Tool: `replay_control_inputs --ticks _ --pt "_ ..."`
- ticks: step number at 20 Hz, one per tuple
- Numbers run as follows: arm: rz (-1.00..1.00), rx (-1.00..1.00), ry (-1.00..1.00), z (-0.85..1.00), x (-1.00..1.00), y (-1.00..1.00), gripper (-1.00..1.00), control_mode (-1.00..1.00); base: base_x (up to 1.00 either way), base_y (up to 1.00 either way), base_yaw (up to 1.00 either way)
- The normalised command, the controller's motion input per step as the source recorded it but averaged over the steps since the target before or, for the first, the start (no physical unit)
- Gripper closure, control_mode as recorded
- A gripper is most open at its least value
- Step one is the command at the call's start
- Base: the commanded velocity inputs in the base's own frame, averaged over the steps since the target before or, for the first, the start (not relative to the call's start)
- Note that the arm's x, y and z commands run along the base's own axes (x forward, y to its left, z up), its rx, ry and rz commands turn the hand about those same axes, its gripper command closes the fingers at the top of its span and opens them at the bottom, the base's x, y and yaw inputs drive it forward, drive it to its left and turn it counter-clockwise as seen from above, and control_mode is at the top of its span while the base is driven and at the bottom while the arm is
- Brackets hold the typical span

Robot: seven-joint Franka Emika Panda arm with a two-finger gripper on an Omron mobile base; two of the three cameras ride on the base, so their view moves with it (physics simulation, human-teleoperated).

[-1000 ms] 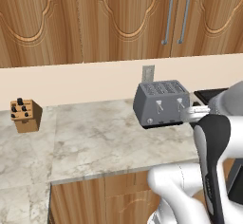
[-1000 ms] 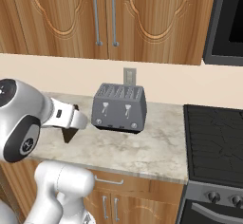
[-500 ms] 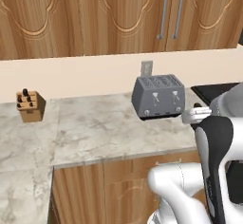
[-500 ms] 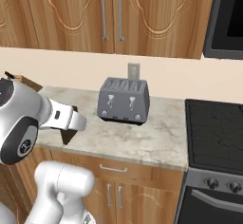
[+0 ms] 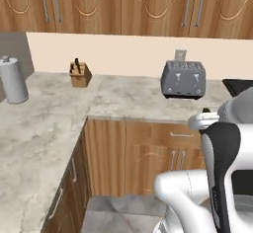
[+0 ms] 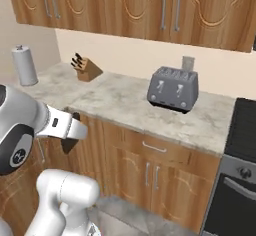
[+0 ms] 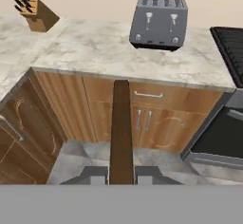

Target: Start the toaster. Once the lever pops up, take the bread to the plate on the dining counter.

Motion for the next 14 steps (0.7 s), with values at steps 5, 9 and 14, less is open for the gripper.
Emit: replay_control_inputs --ticks 5,9,14 --pt "0.00 0.00 0.00 0.00 0.00 0.00 1.00 1.00 -0.62 -0.41 0.91" --pt "0.00 0.00 0.00 0.00 0.00 0.00 1.00 1.00 -0.58 -0.35 0.92" --pt "0.00 0.00 0.00 0.00 0.00 0.00 1.00 1.00 -0.56 -0.18 0.97"
